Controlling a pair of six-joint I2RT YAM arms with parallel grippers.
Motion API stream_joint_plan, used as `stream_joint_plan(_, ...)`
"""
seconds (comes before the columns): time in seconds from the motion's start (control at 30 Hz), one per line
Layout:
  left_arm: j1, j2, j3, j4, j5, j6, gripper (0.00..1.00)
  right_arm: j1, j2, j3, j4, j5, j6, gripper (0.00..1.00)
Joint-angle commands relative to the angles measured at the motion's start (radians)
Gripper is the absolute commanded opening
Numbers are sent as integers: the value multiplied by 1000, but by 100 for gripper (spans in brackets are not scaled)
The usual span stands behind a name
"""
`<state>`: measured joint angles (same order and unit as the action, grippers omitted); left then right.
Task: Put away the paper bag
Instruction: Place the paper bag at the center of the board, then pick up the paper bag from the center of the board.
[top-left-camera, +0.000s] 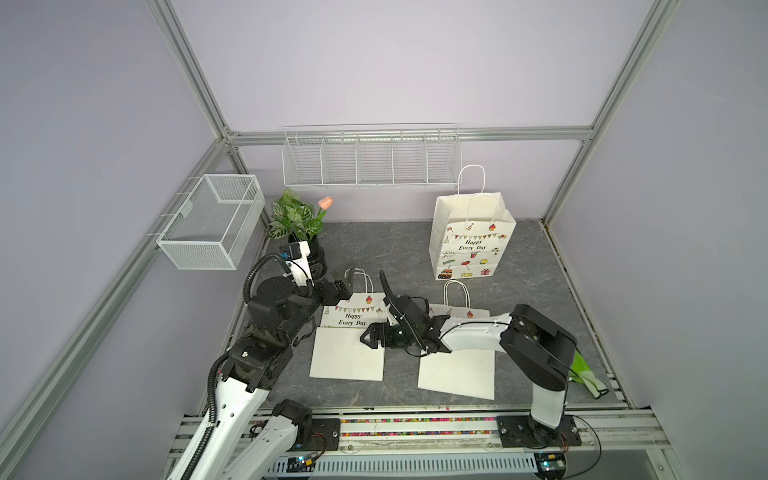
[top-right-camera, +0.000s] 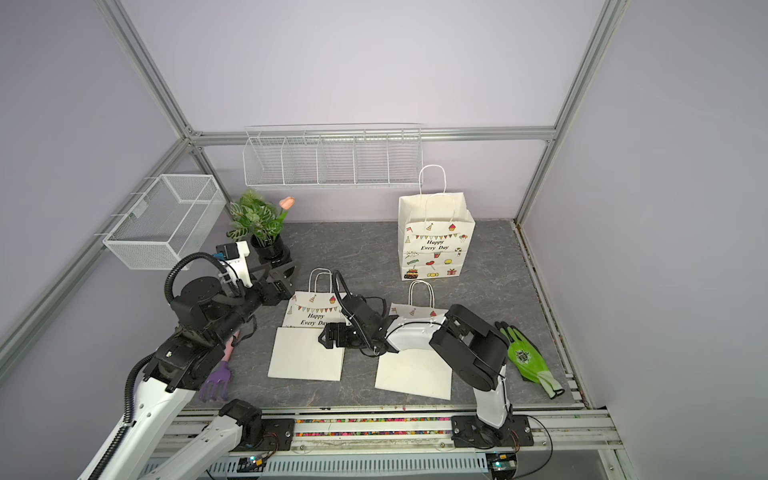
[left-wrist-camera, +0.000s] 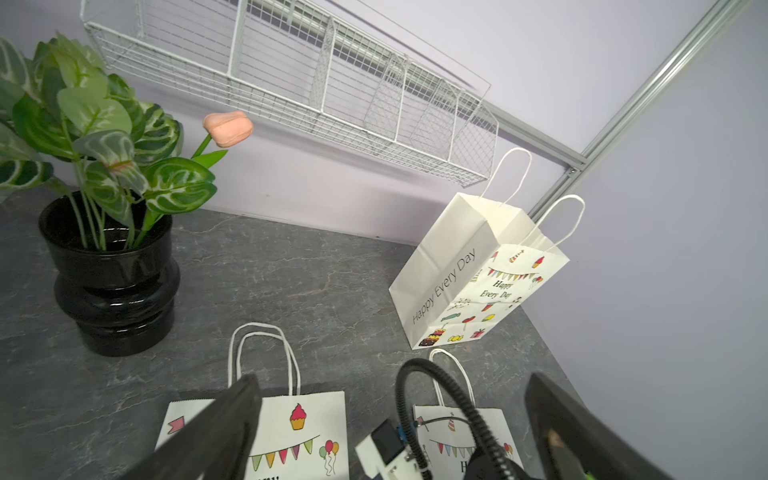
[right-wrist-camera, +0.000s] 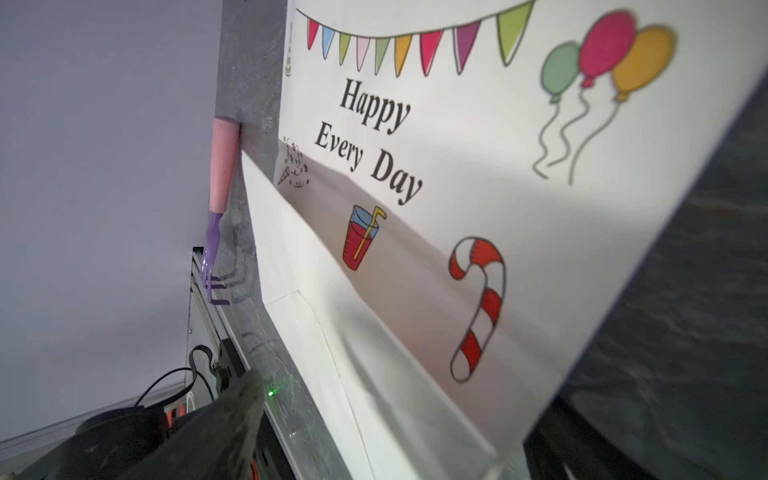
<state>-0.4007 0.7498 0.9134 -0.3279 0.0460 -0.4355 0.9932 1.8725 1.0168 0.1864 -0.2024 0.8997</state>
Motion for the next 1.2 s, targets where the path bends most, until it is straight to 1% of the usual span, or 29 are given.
stream_joint_plan(0.0,32,-1,-23,36,8,-41,100,-35,-102,-40,-118,97,-89,99)
stream_joint_plan(0.03,36,33,-27,44,12,-44,100,-46,-141,-49,-140,116,-112,97)
stream_joint_plan(0.13,40,71,-31,82,42,-48,100,-82,-261,-59,-211,156,-200,94)
stream_joint_plan(0.2,40,105,-45,152,94,-42,100,-107,-348,-53,-265,167,-280,95)
stream_joint_plan(0.3,40,185,-25,201,178,-32,100,-149,-484,-38,-340,188,-400,98)
stream_joint_plan(0.4,39,260,-9,279,280,-6,100,-211,-607,-12,-440,206,-501,96)
stream_joint_plan(0.5,32,333,11,347,346,0,100,-309,-725,0,-520,223,-577,93)
stream_joint_plan(0.6,10,399,45,375,354,26,100,-453,-819,-6,-553,185,-629,94)
stream_joint_plan(0.67,0,450,68,395,364,33,100,-570,-843,0,-568,107,-652,94)
stream_joint_plan(0.77,-8,520,100,424,367,24,100,-719,-827,8,-566,-7,-670,94)
stream_joint_plan(0.87,-21,583,118,470,374,17,100,-851,-818,-24,-507,-75,-678,92)
stream_joint_plan(0.97,-43,641,147,480,381,37,100,-969,-801,-65,-436,-136,-658,91)
stream_joint_plan(1.07,-75,697,182,469,380,72,100,-1057,-779,-124,-332,-189,-620,90)
stream_joint_plan(1.13,-93,731,205,472,397,85,100,-1097,-757,-132,-276,-217,-612,91)
stream_joint_plan(1.17,-103,747,217,471,404,89,99,-1114,-744,-163,-248,-229,-614,92)
